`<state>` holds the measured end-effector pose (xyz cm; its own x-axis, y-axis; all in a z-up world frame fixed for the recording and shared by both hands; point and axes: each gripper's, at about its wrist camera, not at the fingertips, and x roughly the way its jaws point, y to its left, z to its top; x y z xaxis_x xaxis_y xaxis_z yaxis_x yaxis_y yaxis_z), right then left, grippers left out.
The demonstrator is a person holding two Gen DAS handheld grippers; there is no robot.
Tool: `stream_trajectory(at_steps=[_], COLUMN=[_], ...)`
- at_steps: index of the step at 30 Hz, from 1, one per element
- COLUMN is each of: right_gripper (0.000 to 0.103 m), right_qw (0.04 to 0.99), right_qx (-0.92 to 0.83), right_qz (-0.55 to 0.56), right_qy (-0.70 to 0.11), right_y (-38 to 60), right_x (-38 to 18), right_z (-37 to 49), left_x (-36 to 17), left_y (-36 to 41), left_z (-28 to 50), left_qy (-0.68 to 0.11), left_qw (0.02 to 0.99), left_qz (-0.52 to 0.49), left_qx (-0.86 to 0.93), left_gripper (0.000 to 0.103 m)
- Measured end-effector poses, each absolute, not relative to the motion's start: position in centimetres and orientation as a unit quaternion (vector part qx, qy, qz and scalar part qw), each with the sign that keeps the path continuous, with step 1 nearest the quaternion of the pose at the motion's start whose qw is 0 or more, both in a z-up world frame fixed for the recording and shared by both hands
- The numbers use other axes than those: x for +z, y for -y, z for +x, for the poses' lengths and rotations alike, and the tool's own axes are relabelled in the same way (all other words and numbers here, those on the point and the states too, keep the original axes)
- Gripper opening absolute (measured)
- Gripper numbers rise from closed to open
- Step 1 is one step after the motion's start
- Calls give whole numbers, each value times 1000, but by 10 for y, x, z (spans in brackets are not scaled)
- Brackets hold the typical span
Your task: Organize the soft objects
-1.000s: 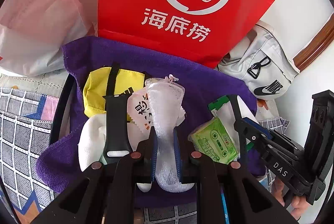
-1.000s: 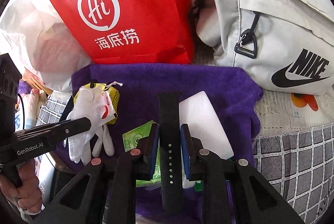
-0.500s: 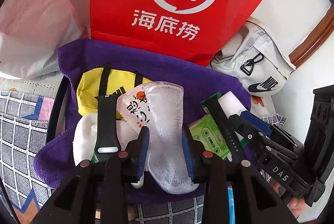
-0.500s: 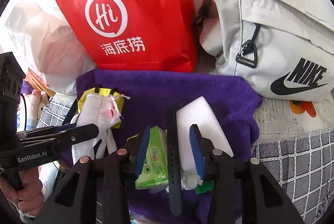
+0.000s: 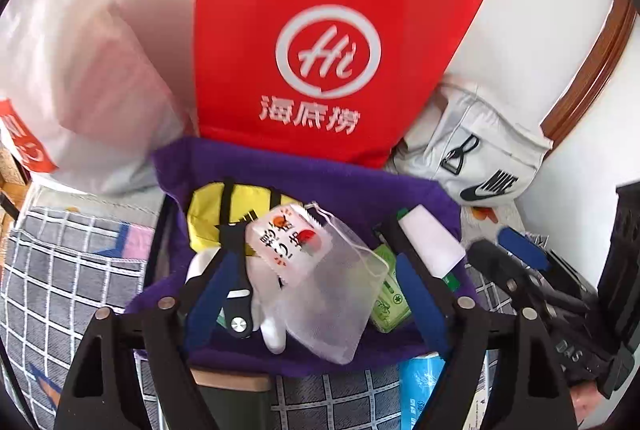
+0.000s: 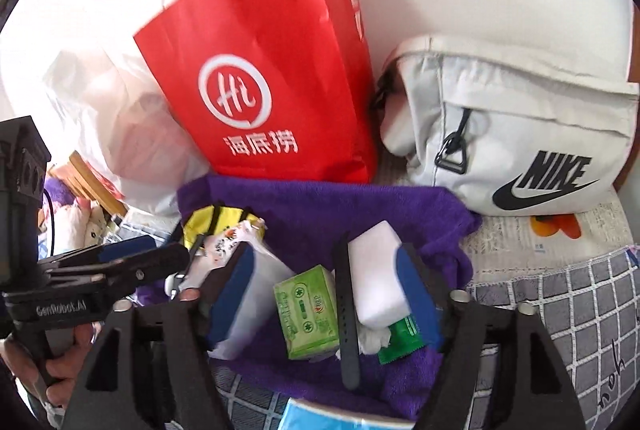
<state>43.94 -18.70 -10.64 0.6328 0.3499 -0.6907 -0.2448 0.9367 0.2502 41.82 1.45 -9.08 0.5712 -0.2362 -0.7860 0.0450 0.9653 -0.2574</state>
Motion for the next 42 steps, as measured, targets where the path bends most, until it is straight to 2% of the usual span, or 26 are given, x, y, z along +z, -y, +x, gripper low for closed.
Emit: stream_trajectory(at_steps=[2, 9, 19, 30, 35, 42], right_gripper=[86, 86, 86, 86, 100, 101], right_qw=[906, 904, 910, 923, 929, 933], right_qx=[158, 144, 136, 135, 133, 112], right_qz=[65, 71, 64, 11, 4, -9], right_qy=[-386, -396, -387, -359, -345, -343], right_y=[190, 203, 206, 200, 195, 192], right_x=[-101, -96, -77, -49, -44, -39], right_z=[430, 394, 310, 200, 147, 93], left_x=[-87, -76, -55, -27, -20, -11], left_y=[-18, -24, -20, -2, 6, 5], left_z=[413, 383, 299, 190, 143, 96], left_qy=[-458, -459, -439, -406, -396, -383], left_qw=[879, 877, 892, 910, 914, 921], left_qz=[-111, -118, -90, -61, -48, -45], left_qx=[-77, -77, -61, -63, -68, -47], left_gripper=[82, 82, 82, 94, 96, 96])
